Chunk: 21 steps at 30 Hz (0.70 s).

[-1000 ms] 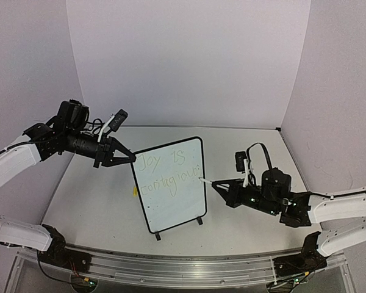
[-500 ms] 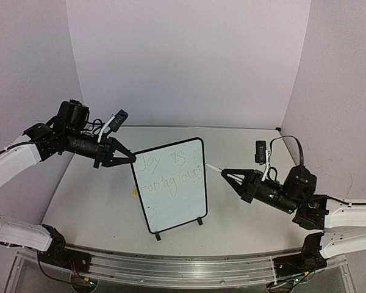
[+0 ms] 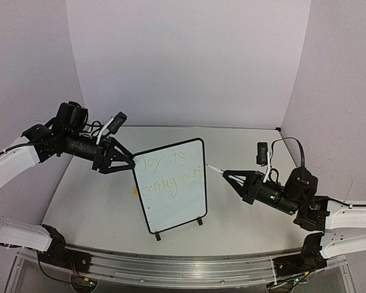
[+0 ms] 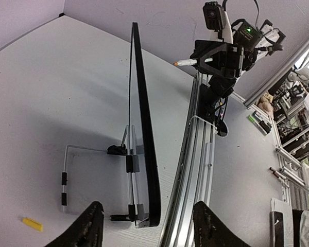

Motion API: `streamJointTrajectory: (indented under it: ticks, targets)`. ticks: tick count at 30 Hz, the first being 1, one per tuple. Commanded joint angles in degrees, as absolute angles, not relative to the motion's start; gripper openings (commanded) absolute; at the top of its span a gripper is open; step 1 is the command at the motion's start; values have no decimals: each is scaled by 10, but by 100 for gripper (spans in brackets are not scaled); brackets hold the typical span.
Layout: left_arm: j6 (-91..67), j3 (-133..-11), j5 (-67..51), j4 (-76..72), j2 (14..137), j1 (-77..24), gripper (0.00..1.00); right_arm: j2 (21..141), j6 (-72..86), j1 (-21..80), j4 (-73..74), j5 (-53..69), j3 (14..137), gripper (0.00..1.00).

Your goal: Write a sentence on the whiteboard

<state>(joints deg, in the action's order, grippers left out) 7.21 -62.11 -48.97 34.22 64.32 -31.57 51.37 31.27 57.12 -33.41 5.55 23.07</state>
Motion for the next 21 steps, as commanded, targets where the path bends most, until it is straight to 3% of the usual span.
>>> streamJointTrajectory:
  ticks: [1,6,10,21]
  targets:
    - [78,-621,-494,339,614,-318,75,505,307,568,-349,46,226,0]
    - [75,-617,-470,329,582,-318,89,498,304,568,-342,40,225,0]
    - [44,-610,-407,297,547,-316,93,492,300,569,-333,34,227,0]
    - [-193,-620,49,321,527,-316,98,471,279,568,-272,13,238,0]
